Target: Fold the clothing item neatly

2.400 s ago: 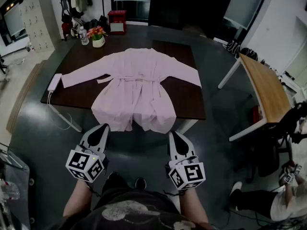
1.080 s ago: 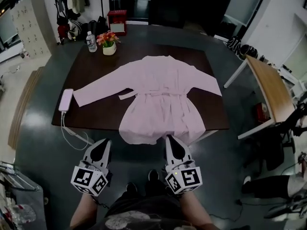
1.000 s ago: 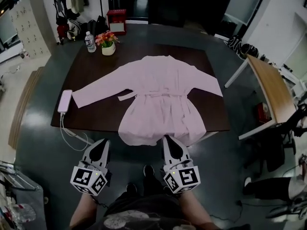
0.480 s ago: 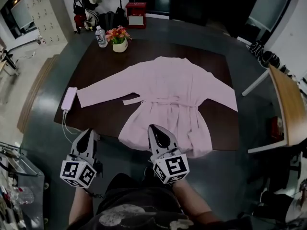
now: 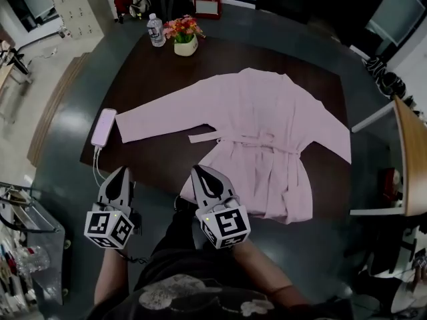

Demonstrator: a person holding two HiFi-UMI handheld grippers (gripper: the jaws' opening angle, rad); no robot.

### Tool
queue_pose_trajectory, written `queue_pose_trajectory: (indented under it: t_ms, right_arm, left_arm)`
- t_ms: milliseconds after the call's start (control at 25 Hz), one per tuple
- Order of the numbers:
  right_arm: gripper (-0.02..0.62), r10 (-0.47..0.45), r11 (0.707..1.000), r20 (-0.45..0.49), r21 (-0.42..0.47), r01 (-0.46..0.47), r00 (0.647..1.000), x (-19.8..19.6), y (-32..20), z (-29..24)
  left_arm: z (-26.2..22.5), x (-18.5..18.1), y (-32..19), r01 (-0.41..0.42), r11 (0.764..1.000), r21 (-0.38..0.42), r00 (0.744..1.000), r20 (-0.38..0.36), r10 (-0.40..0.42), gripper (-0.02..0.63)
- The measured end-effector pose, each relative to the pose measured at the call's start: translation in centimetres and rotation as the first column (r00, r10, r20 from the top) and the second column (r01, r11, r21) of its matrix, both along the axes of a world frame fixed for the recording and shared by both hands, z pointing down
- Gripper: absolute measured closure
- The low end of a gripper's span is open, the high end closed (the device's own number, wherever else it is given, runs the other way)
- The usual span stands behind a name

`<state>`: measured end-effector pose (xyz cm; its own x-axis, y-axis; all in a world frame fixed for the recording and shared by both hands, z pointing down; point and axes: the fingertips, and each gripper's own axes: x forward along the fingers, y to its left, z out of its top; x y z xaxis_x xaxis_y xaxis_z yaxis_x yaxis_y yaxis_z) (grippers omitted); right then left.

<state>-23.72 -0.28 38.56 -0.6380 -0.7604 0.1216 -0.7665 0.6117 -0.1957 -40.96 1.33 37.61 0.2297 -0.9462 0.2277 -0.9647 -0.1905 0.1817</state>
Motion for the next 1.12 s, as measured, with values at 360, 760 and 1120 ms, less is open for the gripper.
queue_pose_trajectory:
  t_ms: [360,760,1120]
  right_arm:
    - [0.604,-0.083,0.993,-0.141,-0.094,0.070,0.987,-11.6,-7.4,4.6]
    - [0.550,-0.383,0.912,-0.281,-0.267,0.311,0.880,-24.8,-10.2,12.8]
    - [0.503,-0.527,0.845,-0.425,-0.353,0.402,0.736,-29.5,-11.0,17.7]
  left_arm:
    - [7.1,-8.2,-7.6,0.044,0.990,-0.134,0.996,0.077,-0.034,0.595]
    - [12.3,-13.1,-11.5,0.045,0.971,-0.237,0.999,0.017,-0.042,0.595]
    - [14.7,-15.7,-10.9,0.098,0.935,-0.340,0.995,0.033,-0.092,0.597]
